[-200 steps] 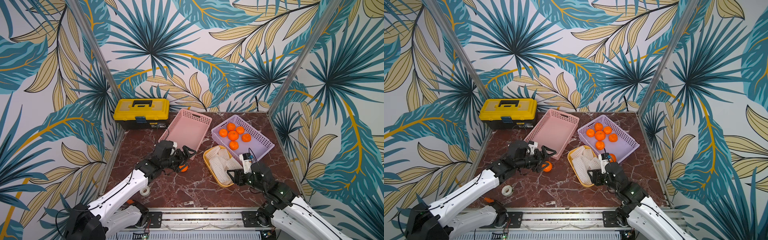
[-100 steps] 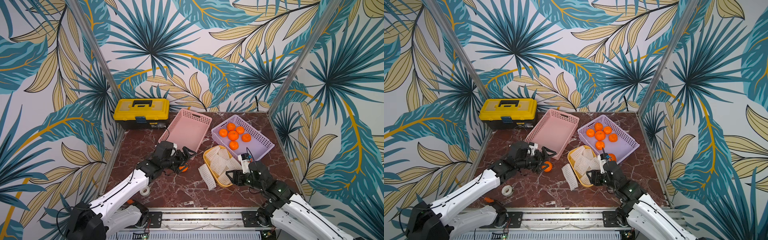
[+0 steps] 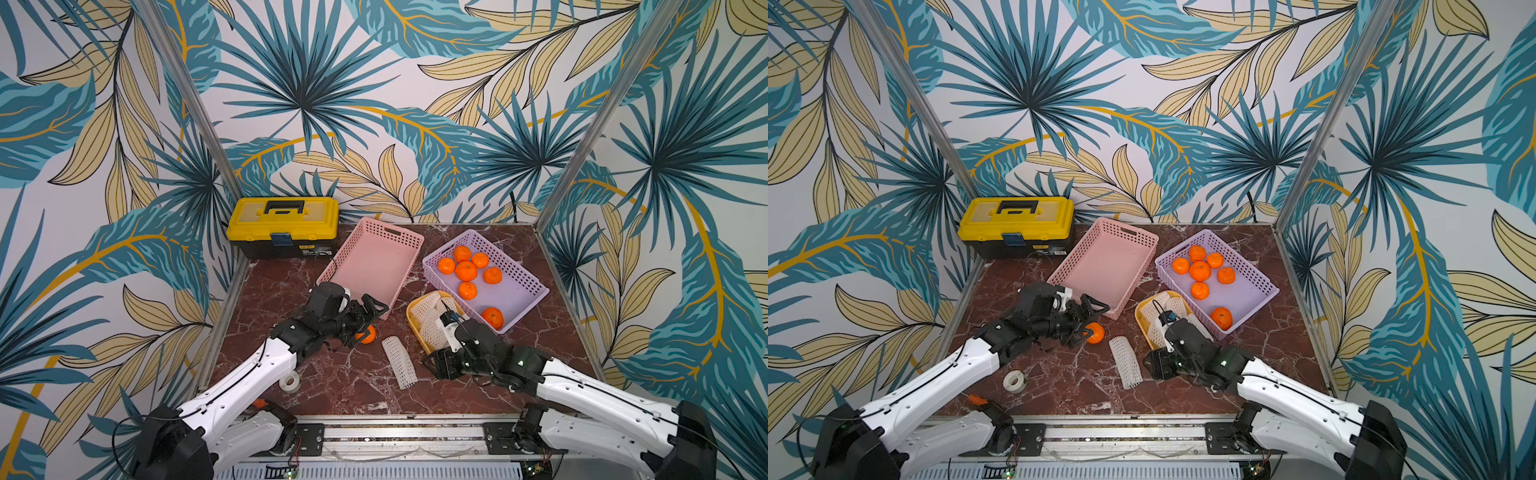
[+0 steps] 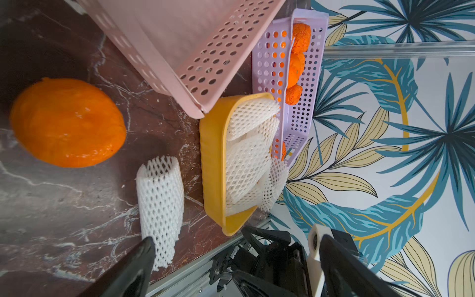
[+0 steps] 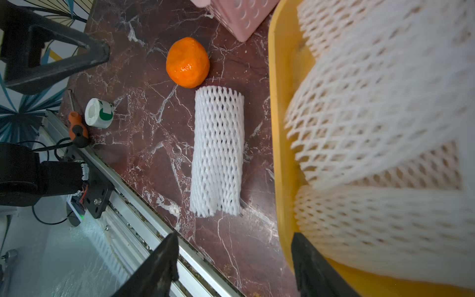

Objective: Remove foam nets from oranges
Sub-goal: Place the foam net into the storage box.

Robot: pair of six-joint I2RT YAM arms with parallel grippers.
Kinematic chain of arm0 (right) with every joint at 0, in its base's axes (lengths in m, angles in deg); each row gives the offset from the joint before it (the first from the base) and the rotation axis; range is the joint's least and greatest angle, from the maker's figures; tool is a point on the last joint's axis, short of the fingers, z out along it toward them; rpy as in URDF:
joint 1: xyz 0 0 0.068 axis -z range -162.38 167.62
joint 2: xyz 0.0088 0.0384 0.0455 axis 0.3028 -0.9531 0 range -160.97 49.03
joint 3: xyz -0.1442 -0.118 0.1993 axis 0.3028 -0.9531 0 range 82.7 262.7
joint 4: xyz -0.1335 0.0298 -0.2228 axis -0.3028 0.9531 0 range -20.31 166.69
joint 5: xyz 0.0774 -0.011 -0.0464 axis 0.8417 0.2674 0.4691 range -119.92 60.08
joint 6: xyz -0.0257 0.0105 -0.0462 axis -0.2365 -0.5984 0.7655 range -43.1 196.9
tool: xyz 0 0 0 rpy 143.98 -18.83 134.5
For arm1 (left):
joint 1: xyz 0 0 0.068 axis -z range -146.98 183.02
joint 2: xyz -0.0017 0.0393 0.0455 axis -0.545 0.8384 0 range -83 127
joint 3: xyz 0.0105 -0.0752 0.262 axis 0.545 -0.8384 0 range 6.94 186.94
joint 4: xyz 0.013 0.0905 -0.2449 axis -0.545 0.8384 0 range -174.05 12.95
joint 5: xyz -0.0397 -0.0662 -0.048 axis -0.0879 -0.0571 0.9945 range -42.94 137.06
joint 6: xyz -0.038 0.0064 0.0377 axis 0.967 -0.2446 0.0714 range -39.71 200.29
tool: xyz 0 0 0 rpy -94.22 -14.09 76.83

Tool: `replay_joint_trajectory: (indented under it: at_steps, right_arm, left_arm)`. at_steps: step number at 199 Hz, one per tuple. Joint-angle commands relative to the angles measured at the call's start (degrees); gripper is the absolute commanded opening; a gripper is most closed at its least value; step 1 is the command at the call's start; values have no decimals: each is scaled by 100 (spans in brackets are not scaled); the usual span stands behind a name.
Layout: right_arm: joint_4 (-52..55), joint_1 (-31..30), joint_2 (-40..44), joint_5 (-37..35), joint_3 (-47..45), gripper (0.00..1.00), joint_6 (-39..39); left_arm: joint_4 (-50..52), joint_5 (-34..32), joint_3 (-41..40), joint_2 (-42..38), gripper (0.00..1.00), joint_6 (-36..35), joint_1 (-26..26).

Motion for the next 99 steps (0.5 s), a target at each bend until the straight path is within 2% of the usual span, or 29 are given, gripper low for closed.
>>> replay_joint_trajectory:
  at_steps: [1,40,61,99]
  right_arm:
    - [-10,-280,-573,-636,327,71,100]
    - [59,-660,-1810,-807,993,77,14]
    - [29,-758,-2401,-820,1295,84,-121]
    - [213,-760,-3496,-376,1980,86,-359]
  left_arm:
    - [602,-400,347,-285,100,-483,-149]
    - [1037,-1021,414,-764,100,-828,-378]
    - [1524,-1259,614,-876,100,-1093,-629]
    - [1914,-1039,759,-948,100,-1465,-1444]
